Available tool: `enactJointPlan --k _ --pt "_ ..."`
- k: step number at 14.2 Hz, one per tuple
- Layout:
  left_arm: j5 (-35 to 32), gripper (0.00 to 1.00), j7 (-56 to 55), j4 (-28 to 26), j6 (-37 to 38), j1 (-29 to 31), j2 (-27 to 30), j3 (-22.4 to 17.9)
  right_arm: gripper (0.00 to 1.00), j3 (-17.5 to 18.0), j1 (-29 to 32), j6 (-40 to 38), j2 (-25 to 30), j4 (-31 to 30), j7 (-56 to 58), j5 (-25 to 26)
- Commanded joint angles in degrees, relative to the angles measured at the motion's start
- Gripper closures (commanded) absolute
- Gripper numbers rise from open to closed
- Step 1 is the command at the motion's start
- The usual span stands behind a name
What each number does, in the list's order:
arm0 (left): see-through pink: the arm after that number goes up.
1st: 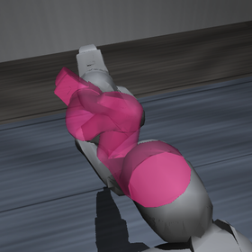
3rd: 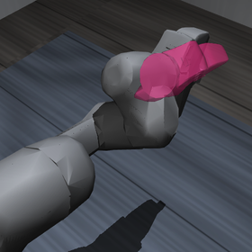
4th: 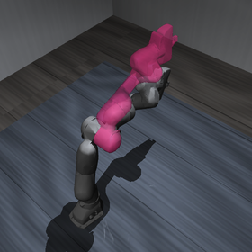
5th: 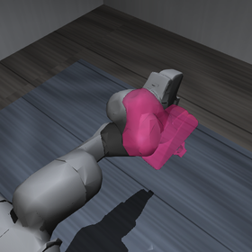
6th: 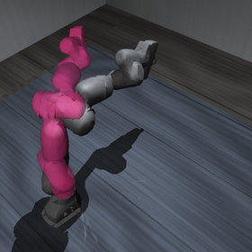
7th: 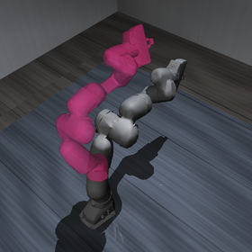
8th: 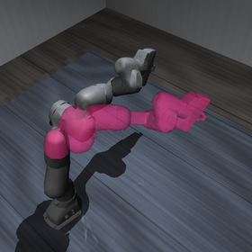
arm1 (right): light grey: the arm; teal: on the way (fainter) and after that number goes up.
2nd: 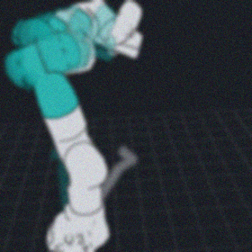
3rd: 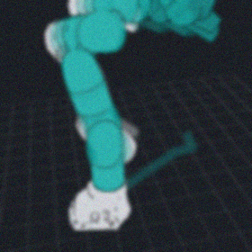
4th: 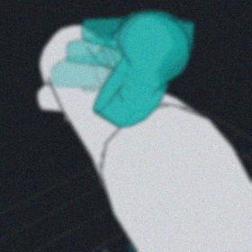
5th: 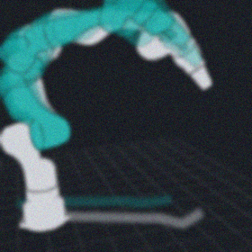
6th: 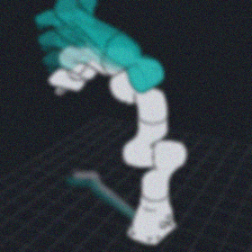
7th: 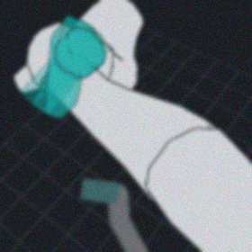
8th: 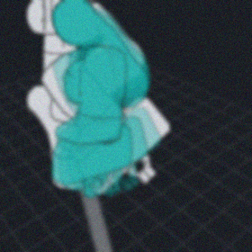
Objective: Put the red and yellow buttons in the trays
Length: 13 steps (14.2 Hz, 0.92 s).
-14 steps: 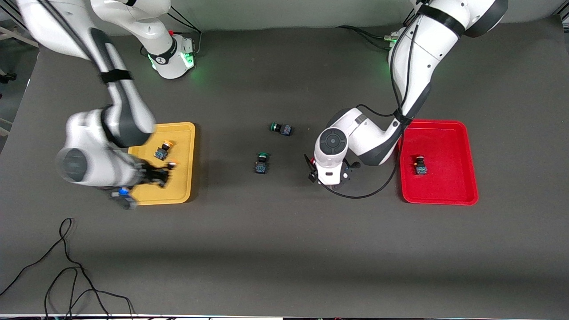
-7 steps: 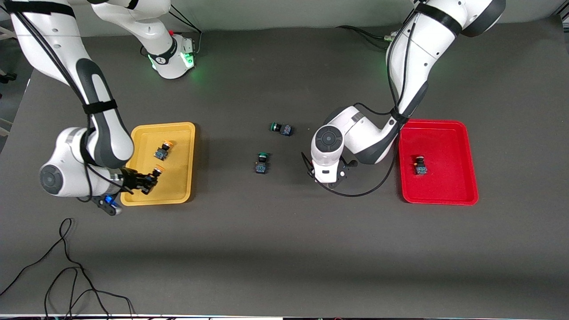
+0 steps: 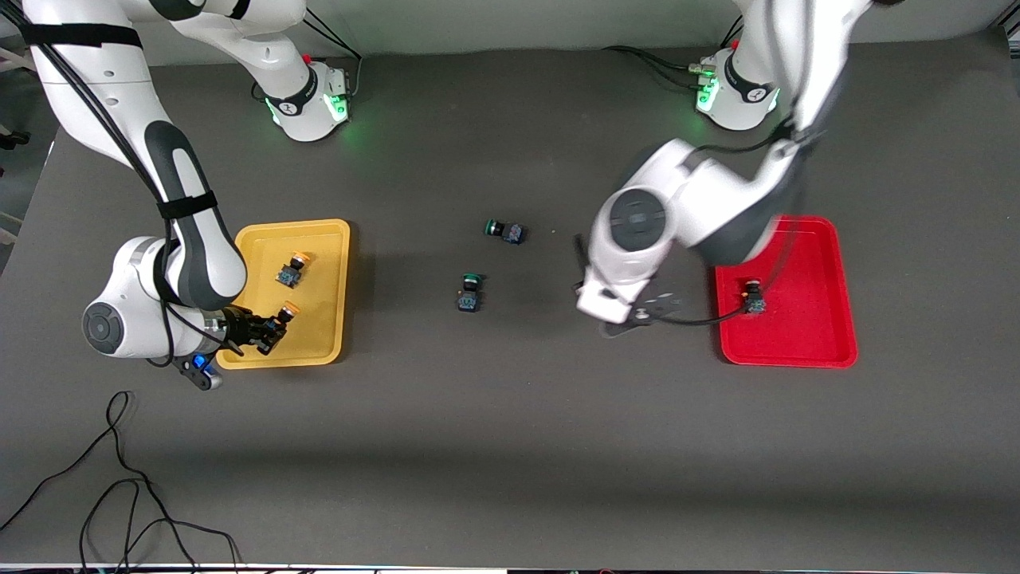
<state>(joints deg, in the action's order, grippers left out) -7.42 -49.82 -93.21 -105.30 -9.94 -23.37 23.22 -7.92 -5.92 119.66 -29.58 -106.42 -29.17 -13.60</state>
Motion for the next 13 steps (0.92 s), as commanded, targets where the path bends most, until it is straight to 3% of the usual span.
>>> enactJointPlan --k 1,2,3,4,5,8,11,12,13 --pt "3.1 1.0 19.6 -15.5 -1.0 11.7 12.2 0.3 0.69 -0.3 -0.3 0.8 -0.6 0.6 -0.9 -1.5" --pt "3.1 1.0 26.6 -18.8 -1.1 15.4 14.6 0.0 0.64 -0.3 -0.3 0.8 -0.7 0.6 -0.9 -1.5" --pt "2.9 1.0 32.2 -20.6 -1.3 18.8 15.4 -0.2 0.48 -0.3 -0.3 0.8 -0.7 0.6 -0.9 -1.5" --pt "2.2 1.0 36.2 -21.6 -2.1 22.0 15.4 -0.2 0.08 -0.3 -0.3 0.9 -0.7 0.6 -0.9 -1.5" --pt "1.0 1.0 39.7 -23.5 -5.0 24.8 15.1 -0.2 0.0 -0.3 -0.2 1.0 -0.5 0.6 -0.7 -1.4" --pt "-5.3 1.0 42.4 -33.0 -21.5 30.6 12.2 -0.3 0.0 -0.3 -0.4 -0.1 2.7 0.7 0.0 -1.3" --pt "-12.4 0.99 42.4 -36.0 -31.7 35.1 5.5 -0.5 0.0 -0.3 -0.5 -5.0 9.4 1.0 0.6 -0.4" --pt "-13.2 0.93 42.4 -35.9 -32.7 36.0 4.3 -0.5 0.0 -0.3 -0.6 -6.2 12.0 1.0 0.6 0.7" --pt "-13.4 0.67 42.5 -35.6 -32.8 36.2 3.6 -0.5 0.0 -0.3 -0.7 -8.1 14.4 1.0 0.7 2.1"
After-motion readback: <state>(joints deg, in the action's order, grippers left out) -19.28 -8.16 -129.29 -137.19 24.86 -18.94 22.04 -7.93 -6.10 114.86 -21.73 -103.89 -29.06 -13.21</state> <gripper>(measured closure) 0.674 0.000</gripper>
